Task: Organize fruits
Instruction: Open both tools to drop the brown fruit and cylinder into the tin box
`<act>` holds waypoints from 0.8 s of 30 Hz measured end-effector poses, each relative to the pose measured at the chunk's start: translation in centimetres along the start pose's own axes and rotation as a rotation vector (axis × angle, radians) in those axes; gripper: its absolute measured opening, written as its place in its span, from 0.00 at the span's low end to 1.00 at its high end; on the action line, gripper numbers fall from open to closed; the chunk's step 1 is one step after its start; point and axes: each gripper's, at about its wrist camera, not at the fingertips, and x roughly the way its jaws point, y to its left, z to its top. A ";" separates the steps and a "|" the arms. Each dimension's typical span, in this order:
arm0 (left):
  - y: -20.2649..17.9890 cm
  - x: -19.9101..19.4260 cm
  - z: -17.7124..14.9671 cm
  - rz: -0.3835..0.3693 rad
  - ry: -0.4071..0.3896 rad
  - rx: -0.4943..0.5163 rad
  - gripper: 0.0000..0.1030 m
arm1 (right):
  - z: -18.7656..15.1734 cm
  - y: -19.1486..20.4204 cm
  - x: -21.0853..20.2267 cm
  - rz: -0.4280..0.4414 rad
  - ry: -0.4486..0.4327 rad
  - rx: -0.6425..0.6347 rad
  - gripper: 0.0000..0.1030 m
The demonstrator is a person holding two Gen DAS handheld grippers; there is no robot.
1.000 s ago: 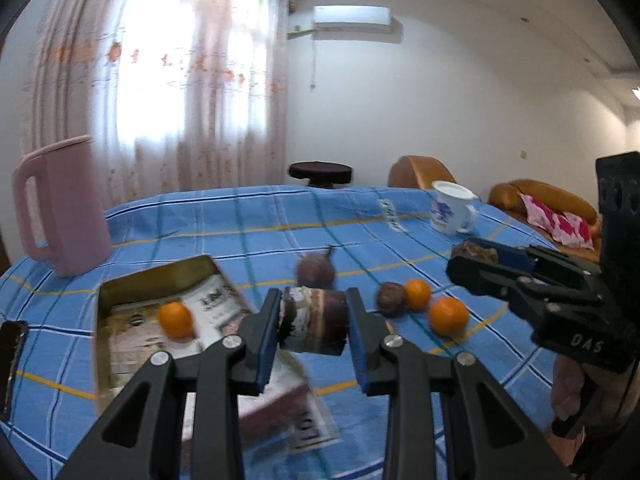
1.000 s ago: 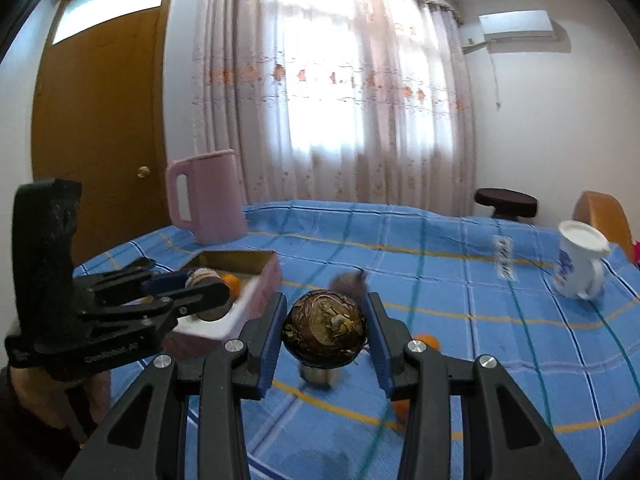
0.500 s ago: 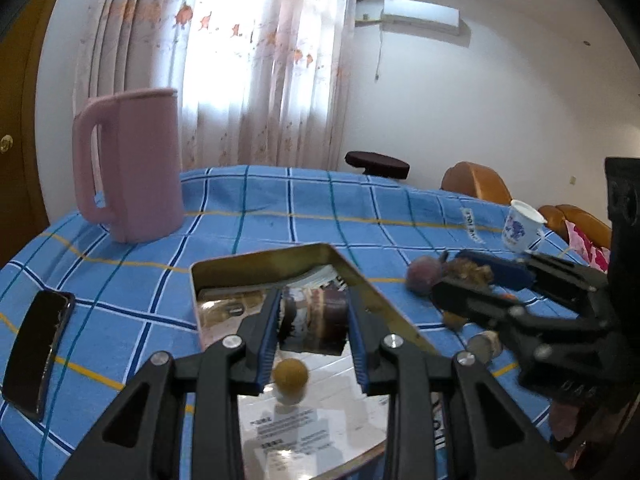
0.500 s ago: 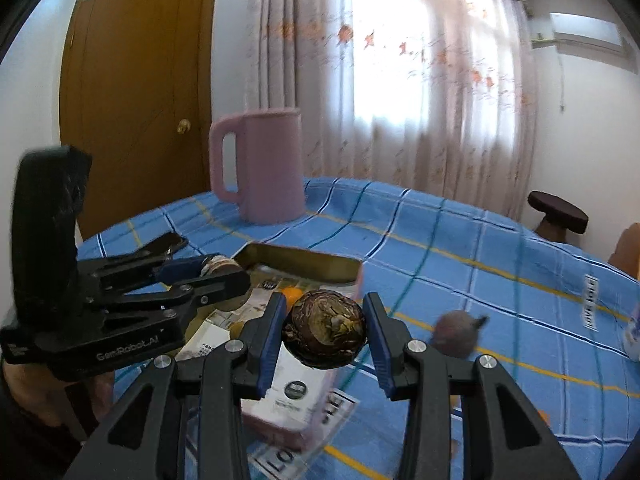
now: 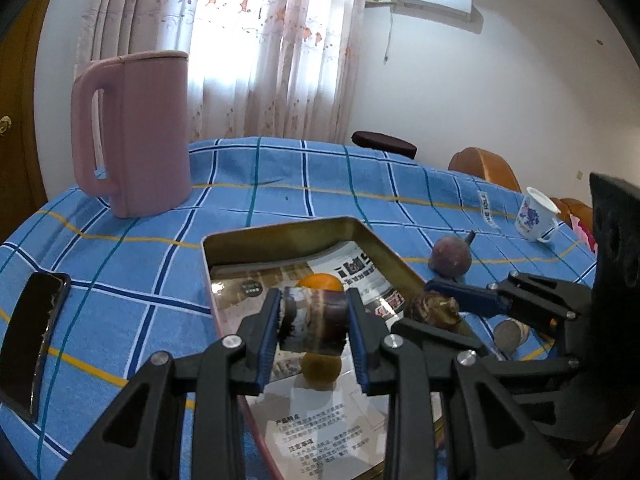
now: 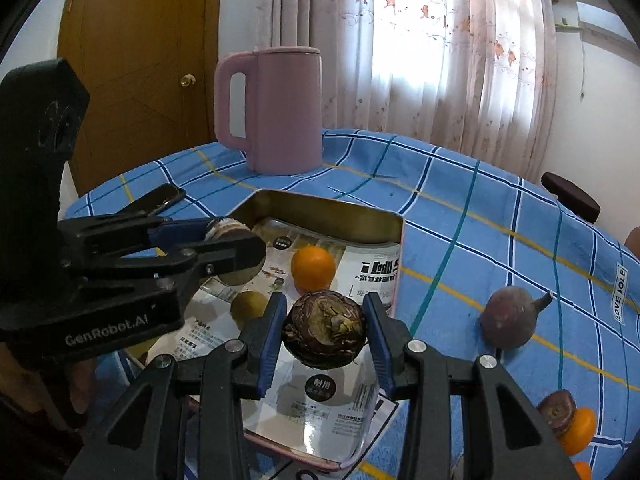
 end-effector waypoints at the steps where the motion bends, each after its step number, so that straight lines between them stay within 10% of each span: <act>1: 0.0 0.0 0.0 0.002 0.000 -0.001 0.32 | 0.0 -0.1 0.0 0.002 -0.003 0.001 0.40; 16: -2.5 -2.2 0.1 -0.017 -0.068 0.030 0.63 | -1.7 -1.7 -3.6 -0.059 -0.049 0.059 0.54; 24: -9.4 -2.0 -0.5 -0.131 -0.048 0.145 0.68 | -6.6 -8.8 -10.4 -0.313 -0.051 0.205 0.54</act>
